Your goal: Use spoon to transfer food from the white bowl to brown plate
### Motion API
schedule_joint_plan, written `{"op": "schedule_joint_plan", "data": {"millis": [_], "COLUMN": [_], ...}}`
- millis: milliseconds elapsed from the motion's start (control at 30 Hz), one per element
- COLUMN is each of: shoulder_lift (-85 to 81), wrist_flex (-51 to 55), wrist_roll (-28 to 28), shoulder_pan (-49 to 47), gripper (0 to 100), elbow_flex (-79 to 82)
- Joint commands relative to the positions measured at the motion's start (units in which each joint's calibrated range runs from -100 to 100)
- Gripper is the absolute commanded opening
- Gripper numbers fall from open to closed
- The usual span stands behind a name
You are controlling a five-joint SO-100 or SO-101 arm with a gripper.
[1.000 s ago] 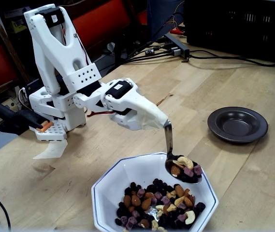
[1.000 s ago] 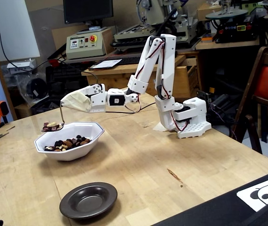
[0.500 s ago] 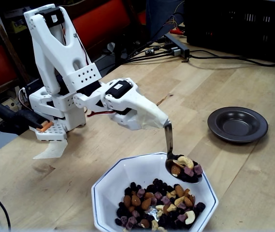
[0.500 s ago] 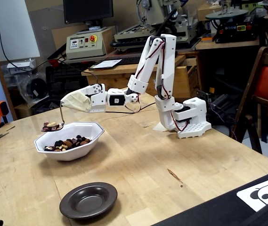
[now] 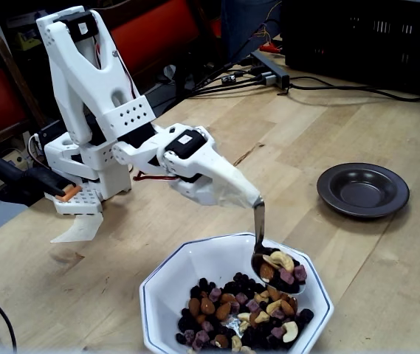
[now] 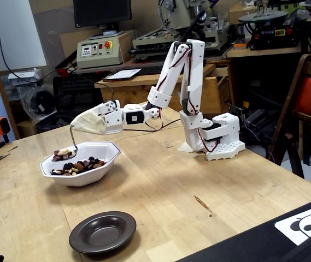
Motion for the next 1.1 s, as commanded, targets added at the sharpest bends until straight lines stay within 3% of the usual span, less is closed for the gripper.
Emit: {"op": "schedule_joint_plan", "data": {"millis": [0, 367, 1067], "shoulder_lift": [-4.8, -15.8, -20.2], "wrist_flex": [3.0, 8.7, 11.9], "wrist_roll": [0.3, 0.3, 1.3], "shoulder_pan": [-0.2, -6.7, -22.2], "gripper": [2, 2, 2], "elbow_flex": [-3.6, -2.9, -2.8]}}
